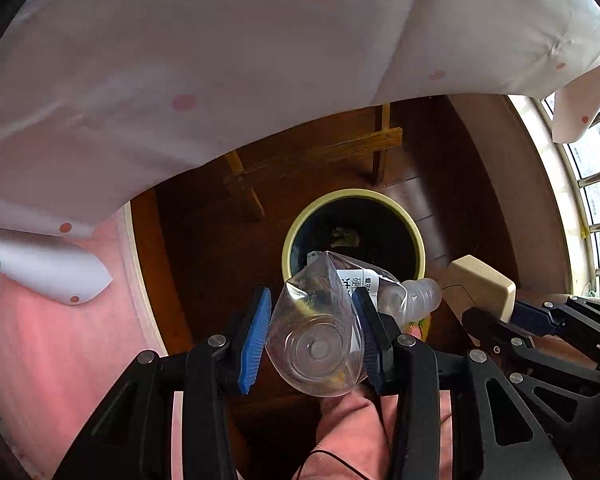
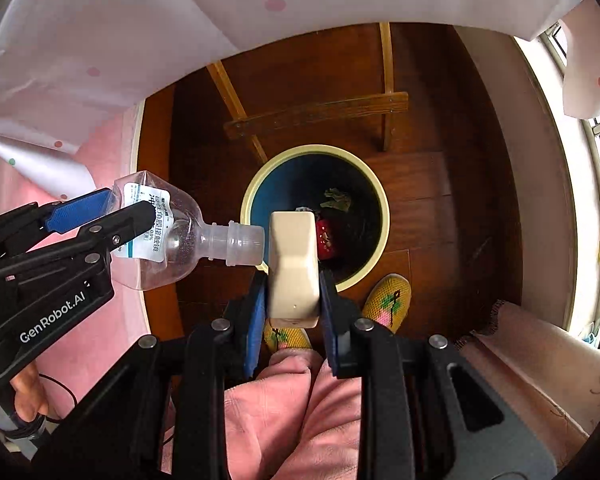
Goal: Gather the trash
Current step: 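Open both tools over the bin to drop the bottle and block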
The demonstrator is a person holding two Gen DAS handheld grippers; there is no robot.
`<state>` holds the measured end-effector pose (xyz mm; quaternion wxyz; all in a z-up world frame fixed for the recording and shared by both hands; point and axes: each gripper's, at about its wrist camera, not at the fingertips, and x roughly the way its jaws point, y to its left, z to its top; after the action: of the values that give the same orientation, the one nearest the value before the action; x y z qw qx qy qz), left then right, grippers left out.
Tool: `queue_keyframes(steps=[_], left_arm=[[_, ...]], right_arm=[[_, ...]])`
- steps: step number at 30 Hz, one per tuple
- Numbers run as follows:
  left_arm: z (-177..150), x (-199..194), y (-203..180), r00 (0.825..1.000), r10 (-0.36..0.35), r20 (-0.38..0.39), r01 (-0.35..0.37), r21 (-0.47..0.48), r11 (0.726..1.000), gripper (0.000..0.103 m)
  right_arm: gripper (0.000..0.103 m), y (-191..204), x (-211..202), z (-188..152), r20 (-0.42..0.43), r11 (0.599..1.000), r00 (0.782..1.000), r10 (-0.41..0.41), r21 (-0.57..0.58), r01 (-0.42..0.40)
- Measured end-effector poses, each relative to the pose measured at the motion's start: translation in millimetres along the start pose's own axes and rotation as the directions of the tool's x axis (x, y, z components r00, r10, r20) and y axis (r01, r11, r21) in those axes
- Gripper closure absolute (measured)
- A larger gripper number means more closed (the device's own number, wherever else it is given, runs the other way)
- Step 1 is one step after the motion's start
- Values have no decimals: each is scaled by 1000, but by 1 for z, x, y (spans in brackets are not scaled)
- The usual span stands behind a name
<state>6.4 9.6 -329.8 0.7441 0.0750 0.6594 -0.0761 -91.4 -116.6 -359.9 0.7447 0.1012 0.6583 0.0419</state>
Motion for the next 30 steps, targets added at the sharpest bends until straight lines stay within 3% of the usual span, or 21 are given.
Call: queue_keyframes(steps=[3, 9, 11, 19, 23, 30], left_arm=[[-4, 35, -3, 1000, -2, -28, 2, -1, 1000, 59], [-14, 86, 5, 994, -12, -106, 7, -47, 999, 42], [-17, 89, 8, 995, -4, -96, 0, -50, 999, 28], [-29, 71, 28, 999, 32, -37, -36, -116, 993, 26], [-33, 56, 40, 999, 49, -1, -48, -135, 990, 26], [-31, 12, 54, 996, 59, 65, -47, -176, 983, 26]], right_arm=[[81, -8, 32, 3, -24, 1000, 1000, -5, -2, 5], [81, -11, 77, 7, -68, 1000, 998, -10, -12, 9], [81, -9, 86, 10, -73, 1000, 997, -3, -16, 2], [76, 4, 93, 11, -72, 999, 996, 47, -22, -49], [70, 8, 80, 12, -51, 998, 997, 65, -15, -66], [70, 8, 37, 15, 15, 997, 997, 72, 18, -73]])
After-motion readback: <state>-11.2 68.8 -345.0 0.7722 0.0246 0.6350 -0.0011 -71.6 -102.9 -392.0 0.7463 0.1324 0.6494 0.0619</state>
